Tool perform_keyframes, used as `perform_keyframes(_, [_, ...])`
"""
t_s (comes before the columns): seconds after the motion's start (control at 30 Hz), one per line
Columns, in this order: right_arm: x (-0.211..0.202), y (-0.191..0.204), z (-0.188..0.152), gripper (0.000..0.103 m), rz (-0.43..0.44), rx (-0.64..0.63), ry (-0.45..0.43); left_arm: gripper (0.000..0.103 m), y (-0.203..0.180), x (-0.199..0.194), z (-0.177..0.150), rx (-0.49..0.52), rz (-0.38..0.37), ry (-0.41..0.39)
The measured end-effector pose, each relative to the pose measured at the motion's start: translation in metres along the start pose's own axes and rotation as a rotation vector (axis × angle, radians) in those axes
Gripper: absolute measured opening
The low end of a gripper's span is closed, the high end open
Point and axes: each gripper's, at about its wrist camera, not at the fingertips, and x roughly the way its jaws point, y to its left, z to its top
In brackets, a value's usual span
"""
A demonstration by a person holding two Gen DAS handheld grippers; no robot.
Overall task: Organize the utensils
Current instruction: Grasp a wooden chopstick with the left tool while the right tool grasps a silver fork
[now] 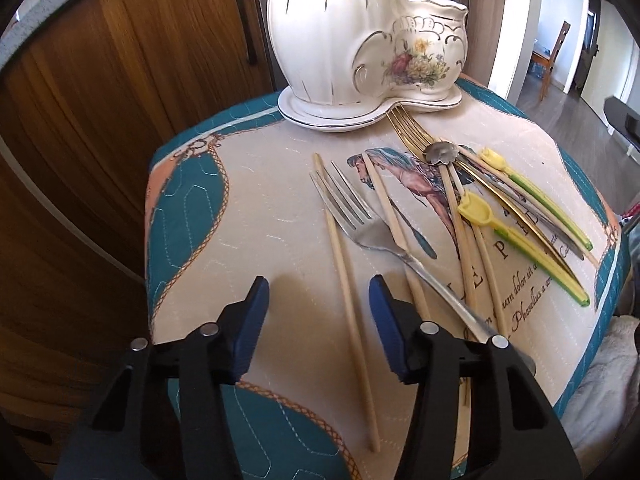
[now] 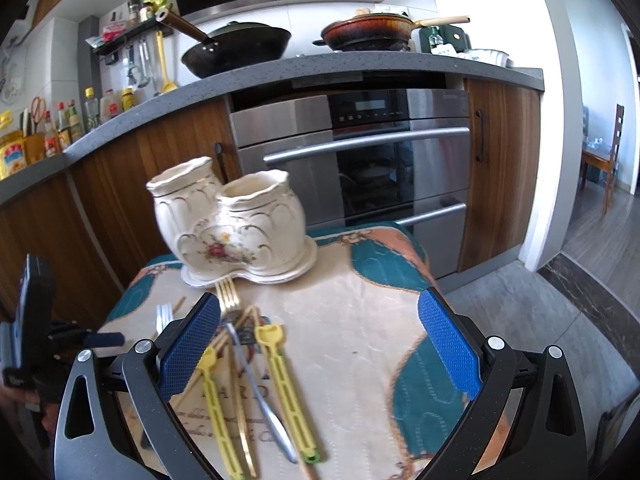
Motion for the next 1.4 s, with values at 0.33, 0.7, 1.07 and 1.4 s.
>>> perform_keyframes(0.33, [0.006,0.002,-0.003,0.098,-0.012,-0.033,0.032,0.008,0.001,0.004,0.013,0.008,-0.033,0.069])
perform_keyframes(0.7, [0.018,0.019,-0.019,0.098,0.053,-0.078,0.120,0.005,0.024,-0.011,0.007,-0.091,-0.069,0.053])
perform_keyframes(1.07, [0.030,0.121,-0.026,0.093,0.234,-0.345,0.301,0.005,0.049,-0.047,0.025,-0.147,-0.118,-0.079])
perform_keyframes(1.4, [0.074,0.149,-0.035,0.035,0.305,-0.400,0.528,0.005,0.063,-0.054,0.038,-0.178,-0.173,-0.157])
